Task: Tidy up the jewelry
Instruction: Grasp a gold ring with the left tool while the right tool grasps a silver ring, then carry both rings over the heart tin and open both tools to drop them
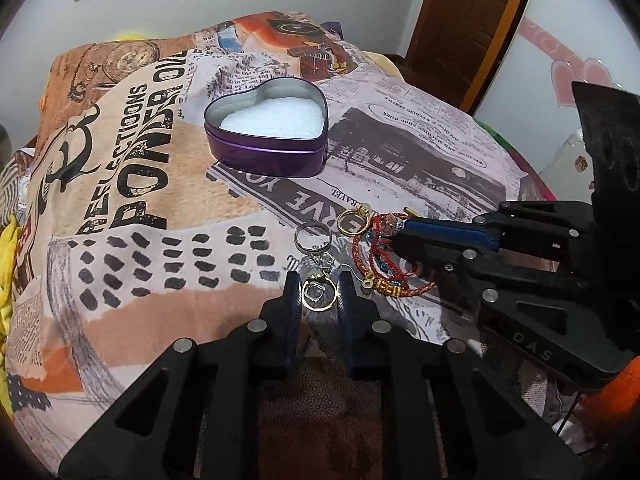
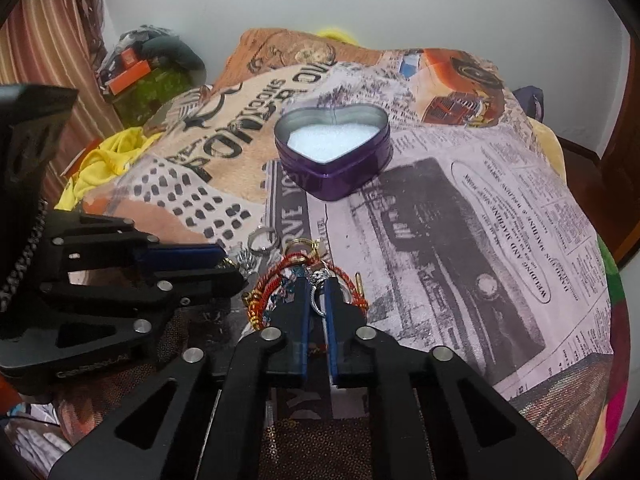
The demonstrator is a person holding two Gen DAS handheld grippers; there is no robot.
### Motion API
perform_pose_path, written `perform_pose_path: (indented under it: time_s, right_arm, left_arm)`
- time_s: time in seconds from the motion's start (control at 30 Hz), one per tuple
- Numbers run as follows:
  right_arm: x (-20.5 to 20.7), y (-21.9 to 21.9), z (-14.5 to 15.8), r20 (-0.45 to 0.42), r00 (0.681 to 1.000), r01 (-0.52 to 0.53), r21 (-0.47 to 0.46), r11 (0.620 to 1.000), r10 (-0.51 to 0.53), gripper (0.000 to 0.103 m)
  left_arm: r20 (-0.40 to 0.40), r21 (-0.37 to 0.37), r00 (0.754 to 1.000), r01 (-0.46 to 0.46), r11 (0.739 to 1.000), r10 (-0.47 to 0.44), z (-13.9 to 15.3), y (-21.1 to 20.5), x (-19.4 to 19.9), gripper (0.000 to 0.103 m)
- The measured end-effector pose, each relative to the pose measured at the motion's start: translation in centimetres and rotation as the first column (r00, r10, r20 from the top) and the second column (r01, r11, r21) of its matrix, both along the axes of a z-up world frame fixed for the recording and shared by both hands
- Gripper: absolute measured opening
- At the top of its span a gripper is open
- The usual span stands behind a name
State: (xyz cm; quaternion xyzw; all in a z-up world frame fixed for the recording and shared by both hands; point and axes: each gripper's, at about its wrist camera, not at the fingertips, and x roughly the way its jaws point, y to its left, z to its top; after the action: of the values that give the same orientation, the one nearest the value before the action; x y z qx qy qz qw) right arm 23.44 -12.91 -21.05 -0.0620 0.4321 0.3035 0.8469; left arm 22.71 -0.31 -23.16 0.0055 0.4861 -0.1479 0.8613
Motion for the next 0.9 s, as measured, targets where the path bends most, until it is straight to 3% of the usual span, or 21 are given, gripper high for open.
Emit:
perform_pose_path:
  time_s: [0.2, 0.37, 0.77, 0.83, 0.9]
  right_arm:
    - [-0.1, -0.5, 0.9, -0.002, 1.0, 0.012, 0.021, 1.0, -0.012, 0.007]
    - [-0.1, -0.7, 1.5, 0.001, 1.0, 0.031, 0.026, 0.999, -0.031, 0.022]
    - [0.7, 1.1, 0.5, 0.007, 1.0, -0.001, -0.043, 0.999, 0.002, 0.021]
    - [0.7, 1.1, 0.4, 0.017, 1.0, -0.002, -0.049, 0.999, 0.003, 0.011]
    - [0.9, 1.0, 0.4, 0.011, 1.0, 0.0, -0.047, 0.999, 0.001, 0.011]
  left_arm:
    - [0.029, -0.008, 0.999, -0.023, 1.0, 0.023, 1.1, 0.7, -0.9, 0.017]
    - [0.061, -0.005, 0.997, -0.037, 0.999, 0.038, 2.1, 1.1, -1.5, 0.017]
    - [0.081, -0.03, 0.992, -0.089, 0.996, 0.092, 2.7, 2.4, -1.7, 0.017]
    - [0.084, -0.036, 0.992, -0.095, 0.995, 0.098, 2.9, 2.6, -1.8, 0.017]
    - [0.089, -0.038, 0.991, -0.101, 0.994, 0.104, 3.1, 2.7, -1.9, 0.017]
